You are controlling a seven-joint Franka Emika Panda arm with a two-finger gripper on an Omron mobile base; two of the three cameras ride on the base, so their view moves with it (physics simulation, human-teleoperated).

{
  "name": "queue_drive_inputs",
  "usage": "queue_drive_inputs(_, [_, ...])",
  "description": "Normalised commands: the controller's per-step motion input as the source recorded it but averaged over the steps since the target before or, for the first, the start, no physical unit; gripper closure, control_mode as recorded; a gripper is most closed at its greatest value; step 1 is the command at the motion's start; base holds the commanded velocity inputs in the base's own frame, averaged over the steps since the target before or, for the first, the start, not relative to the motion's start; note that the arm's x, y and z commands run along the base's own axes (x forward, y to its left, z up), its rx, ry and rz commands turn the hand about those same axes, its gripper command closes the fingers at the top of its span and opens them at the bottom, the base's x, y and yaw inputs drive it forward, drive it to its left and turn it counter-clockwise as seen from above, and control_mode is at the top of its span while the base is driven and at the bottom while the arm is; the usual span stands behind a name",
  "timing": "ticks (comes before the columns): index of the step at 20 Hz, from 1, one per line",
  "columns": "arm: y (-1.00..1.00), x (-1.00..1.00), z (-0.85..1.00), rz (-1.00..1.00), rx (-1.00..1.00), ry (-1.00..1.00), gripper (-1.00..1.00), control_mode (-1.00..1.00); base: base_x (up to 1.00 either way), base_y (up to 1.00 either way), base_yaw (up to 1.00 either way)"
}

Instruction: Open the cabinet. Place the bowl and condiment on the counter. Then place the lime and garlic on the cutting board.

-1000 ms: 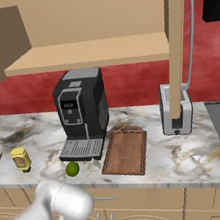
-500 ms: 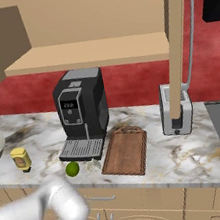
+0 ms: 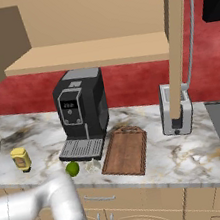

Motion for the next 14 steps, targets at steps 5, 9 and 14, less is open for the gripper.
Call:
queue_drive_inputs(5, [0.03, -0.02, 0.07, 0.0, 0.0, 0.01, -1.0, -1.0, 0.0, 0.0, 0.0])
queue_drive_inputs(9, [0.0, -0.24, 0.18, 0.0, 0.0, 0.0, -1.0, -1.0, 0.0, 0.0, 0.0])
queue_drive_inputs(14, [-0.11, -0.7, 0.02, 0.0, 0.0, 0.0, -1.0, -1.0, 0.0, 0.0, 0.0])
